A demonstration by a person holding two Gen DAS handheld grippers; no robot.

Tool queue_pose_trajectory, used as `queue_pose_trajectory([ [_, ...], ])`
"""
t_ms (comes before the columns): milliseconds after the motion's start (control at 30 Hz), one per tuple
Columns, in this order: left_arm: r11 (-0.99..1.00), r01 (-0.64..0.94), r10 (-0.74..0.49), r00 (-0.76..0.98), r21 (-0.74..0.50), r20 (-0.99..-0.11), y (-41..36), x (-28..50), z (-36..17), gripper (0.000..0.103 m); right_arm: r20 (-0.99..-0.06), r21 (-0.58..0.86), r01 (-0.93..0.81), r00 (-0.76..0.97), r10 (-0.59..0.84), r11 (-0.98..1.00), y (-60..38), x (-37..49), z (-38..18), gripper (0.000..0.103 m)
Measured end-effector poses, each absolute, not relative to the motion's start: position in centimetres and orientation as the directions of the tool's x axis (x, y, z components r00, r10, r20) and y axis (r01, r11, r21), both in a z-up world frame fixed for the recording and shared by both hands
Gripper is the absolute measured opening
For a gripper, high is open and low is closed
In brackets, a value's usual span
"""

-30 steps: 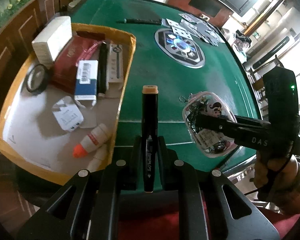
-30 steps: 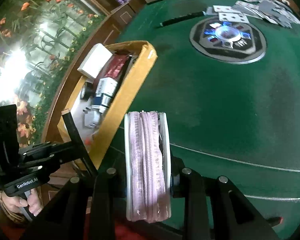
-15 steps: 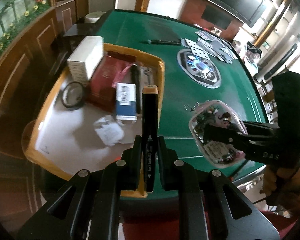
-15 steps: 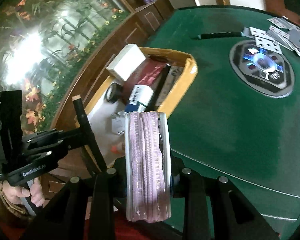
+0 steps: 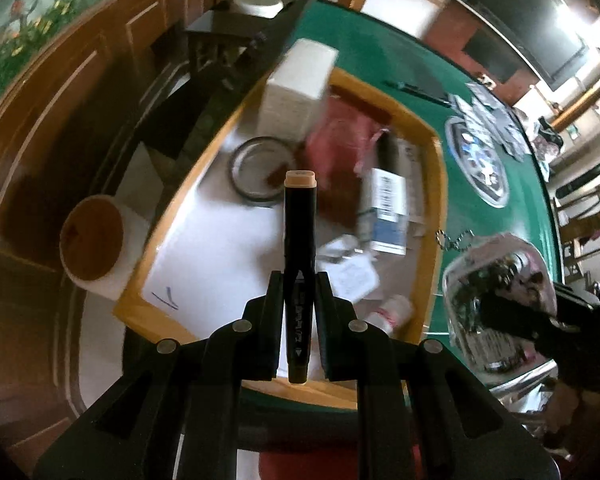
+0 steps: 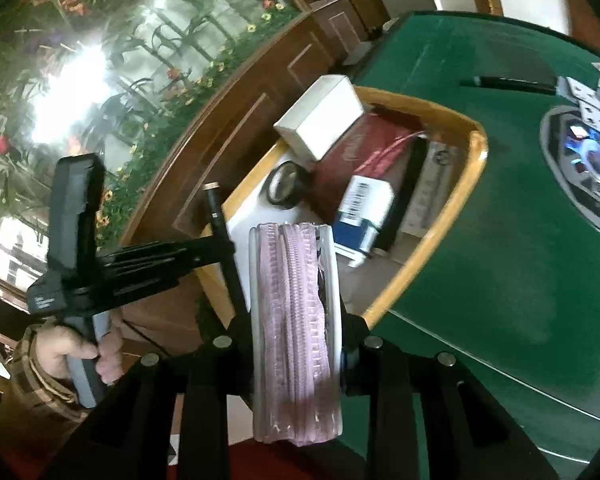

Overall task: Organize objects
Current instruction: 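Carry the marker and the pouch over the cardboard box, then lower the marker and pouch into the box and open both tools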

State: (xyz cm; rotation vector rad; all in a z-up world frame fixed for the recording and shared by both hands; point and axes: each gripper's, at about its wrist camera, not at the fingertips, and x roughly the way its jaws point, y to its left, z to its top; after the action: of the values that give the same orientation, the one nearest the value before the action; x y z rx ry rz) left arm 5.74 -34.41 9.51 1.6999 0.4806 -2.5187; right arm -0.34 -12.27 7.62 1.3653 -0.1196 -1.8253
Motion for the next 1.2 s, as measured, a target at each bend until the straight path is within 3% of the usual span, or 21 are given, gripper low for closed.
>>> queue_pose_trajectory([
  [533, -0.964, 0.210, 0.094, -0.302, -0.163, -0.949, -37.5, 2.5, 6.5, 0.014, -0.797, 0.546, 0.561, 0.118, -0.593, -0.622, -22.3, 0.7, 1.9, 0.027],
  [1000, -0.976, 0.158, 0.102, -0.275, -0.149, -0.956, -38.6, 0.8, 4.8, 0.014, -0.852, 0.369, 0.556, -0.118, -0.510, -0.745, -21.9, -0.5, 1.6, 0.027],
  [1200, -0.977, 0.160, 0.094, -0.258, -0.138, -0.961, -38.7, 0.5, 4.5, 0.014, -0.848, 0.358, 0.583, -0.124, -0.516, -0.729, -22.6, 0.4, 1.6, 0.029],
])
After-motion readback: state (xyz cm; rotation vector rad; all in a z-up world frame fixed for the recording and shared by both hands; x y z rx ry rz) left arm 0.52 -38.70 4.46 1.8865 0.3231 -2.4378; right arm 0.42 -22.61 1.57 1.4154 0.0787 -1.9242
